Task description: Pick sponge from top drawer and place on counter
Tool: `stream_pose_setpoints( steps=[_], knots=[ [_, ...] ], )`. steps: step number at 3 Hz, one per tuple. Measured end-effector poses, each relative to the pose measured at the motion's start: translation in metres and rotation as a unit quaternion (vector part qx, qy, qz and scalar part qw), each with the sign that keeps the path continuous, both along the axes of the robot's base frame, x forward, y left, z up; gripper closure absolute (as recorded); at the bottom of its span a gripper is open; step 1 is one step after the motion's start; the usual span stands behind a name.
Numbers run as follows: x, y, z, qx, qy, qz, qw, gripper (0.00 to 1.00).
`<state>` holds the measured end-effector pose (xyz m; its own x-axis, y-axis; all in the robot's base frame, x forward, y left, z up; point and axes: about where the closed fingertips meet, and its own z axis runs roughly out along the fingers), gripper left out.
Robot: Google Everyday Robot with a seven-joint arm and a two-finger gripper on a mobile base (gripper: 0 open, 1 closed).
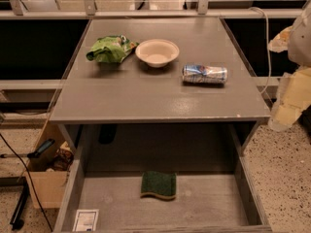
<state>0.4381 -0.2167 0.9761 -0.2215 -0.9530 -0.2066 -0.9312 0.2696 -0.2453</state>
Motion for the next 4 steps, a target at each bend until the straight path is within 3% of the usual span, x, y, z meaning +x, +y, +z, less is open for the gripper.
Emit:
stream_pose_setpoints(
  steps=[2, 3, 4],
  knots=[
    [-0.005, 0.002, -0.004, 0.010, -0.004, 0.001, 0.9999, 0.00],
    [-0.019, 0.009, -0.034, 0.057, 0.008, 0.007, 0.9983, 0.00],
    [-0.039, 0.025, -0.074, 0.128, 0.026, 0.026, 0.9911, 0.00]
  ],
)
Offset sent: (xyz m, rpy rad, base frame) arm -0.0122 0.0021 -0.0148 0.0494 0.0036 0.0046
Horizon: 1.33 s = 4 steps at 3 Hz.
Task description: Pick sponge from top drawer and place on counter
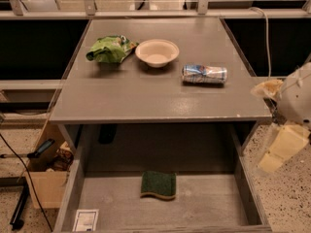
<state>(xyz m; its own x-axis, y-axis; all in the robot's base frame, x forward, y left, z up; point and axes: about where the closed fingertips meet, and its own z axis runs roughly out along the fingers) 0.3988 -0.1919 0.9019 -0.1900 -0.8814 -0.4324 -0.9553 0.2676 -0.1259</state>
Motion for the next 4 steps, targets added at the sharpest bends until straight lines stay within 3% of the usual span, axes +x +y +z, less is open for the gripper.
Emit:
stream_pose_setpoints(
  steps=[2, 3, 4],
  knots=[
    [-0.025, 0.017, -0.063, 0.103, 0.021, 0.040, 0.9936, 0.00],
    [-0.029, 0.024, -0.090, 0.124, 0.034, 0.048, 0.9905, 0.00],
    [-0.029, 0.024, -0.090, 0.124, 0.034, 0.048, 0.9905, 0.00]
  ],
)
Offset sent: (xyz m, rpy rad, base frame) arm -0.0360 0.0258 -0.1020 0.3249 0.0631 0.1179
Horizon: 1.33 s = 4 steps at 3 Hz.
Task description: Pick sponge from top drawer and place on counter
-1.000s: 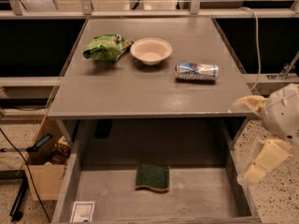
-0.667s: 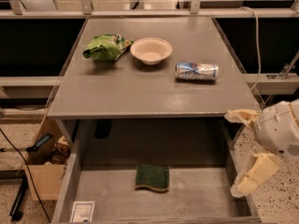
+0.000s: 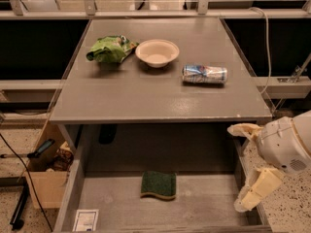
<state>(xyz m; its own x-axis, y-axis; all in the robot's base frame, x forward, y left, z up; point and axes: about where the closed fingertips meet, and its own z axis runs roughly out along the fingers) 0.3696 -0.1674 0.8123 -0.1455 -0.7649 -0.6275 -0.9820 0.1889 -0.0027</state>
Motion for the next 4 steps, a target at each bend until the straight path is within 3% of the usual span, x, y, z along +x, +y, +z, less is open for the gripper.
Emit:
stream_pose_setpoints(
  steps=[1, 2, 3, 4],
  knots=[
    [-0.007, 0.011, -0.025, 0.017, 0.020, -0.012, 0.9996, 0.00],
    [-0.021, 0.026, -0.075, 0.025, 0.062, -0.043, 0.9968, 0.00],
    [-0.020, 0.035, -0.115, 0.021, 0.083, -0.072, 0.9937, 0.00],
    [0.016, 0.039, -0.145, 0.007, 0.087, -0.086, 0.9925, 0.00]
  ],
)
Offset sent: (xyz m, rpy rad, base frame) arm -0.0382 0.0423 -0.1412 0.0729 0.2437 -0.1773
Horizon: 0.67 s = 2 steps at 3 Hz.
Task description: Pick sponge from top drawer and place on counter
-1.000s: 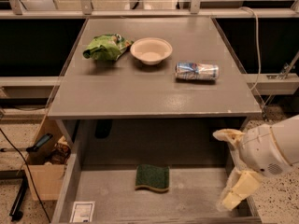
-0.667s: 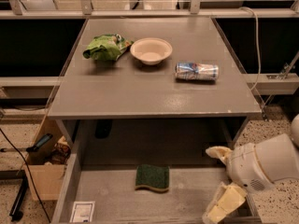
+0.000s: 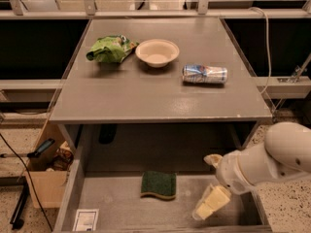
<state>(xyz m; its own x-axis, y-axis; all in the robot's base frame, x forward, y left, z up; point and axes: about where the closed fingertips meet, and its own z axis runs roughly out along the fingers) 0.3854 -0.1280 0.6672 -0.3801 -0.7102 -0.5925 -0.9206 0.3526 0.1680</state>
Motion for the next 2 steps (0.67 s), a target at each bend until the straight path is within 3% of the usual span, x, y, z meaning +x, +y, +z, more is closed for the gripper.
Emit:
stream_pose_setpoints(
  steps=[1, 2],
  knots=[
    [0.077, 0.018, 0.007, -0.020, -0.035, 0.015, 0.9991, 0.00],
    [0.066, 0.026, 0.002, -0.015, -0.031, 0.017, 0.9993, 0.00]
  ],
)
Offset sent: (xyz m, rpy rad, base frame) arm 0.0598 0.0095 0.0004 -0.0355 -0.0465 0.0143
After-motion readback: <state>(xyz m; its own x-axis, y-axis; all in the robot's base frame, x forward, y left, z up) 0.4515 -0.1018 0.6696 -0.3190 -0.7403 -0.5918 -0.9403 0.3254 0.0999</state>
